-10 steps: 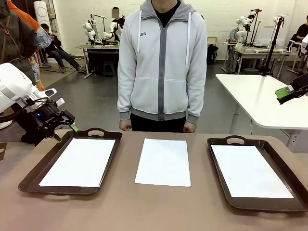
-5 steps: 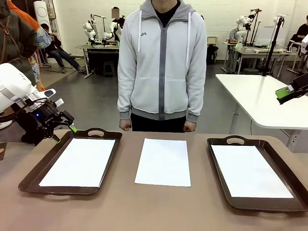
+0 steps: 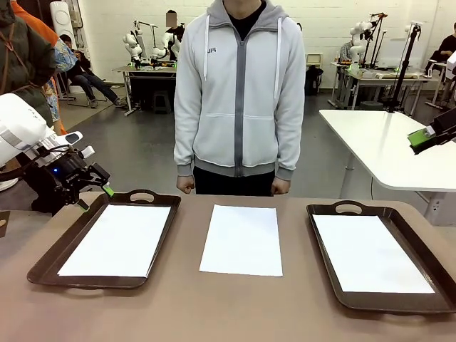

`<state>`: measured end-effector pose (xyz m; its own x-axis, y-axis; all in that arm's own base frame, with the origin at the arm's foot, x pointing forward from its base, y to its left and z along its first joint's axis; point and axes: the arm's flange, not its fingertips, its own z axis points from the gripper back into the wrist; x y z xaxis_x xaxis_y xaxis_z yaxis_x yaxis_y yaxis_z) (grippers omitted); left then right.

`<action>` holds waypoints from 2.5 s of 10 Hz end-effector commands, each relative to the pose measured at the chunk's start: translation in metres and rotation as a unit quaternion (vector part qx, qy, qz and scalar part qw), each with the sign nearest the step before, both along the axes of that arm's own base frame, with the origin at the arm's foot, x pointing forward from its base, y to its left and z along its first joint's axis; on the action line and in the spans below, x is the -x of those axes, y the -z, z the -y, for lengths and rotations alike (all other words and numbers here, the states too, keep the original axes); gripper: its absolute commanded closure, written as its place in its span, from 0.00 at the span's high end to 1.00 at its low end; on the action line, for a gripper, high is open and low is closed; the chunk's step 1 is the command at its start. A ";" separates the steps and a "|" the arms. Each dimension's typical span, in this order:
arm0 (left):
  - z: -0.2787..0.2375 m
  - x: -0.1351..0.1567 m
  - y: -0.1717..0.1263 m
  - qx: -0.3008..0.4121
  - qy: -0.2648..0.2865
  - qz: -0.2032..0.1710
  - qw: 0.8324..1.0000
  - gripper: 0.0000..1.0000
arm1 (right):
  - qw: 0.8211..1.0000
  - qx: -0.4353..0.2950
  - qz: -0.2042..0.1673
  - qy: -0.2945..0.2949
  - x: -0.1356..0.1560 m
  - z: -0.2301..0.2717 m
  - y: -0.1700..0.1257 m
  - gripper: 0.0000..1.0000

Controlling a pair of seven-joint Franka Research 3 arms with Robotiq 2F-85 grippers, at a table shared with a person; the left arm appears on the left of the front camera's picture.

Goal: Sort the A4 documents.
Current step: Place the A4 Paper in the designated Handle tray, then receive the A4 Paper.

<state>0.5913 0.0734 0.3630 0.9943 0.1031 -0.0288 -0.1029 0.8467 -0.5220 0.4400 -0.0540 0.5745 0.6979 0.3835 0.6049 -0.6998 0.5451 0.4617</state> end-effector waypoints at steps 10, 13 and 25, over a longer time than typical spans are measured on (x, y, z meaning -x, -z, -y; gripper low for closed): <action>0.072 -0.004 -0.035 -0.026 0.043 0.023 0.998 1.00 | 1.000 -0.002 0.001 -0.003 -0.001 -0.002 0.000 1.00; 0.056 0.013 -0.096 -0.098 0.108 0.122 0.982 1.00 | 1.000 -0.002 0.001 -0.003 -0.001 -0.002 0.000 1.00; 0.107 0.140 -0.205 0.003 0.298 0.415 0.859 1.00 | 1.000 -0.002 0.001 -0.003 -0.001 -0.002 0.000 1.00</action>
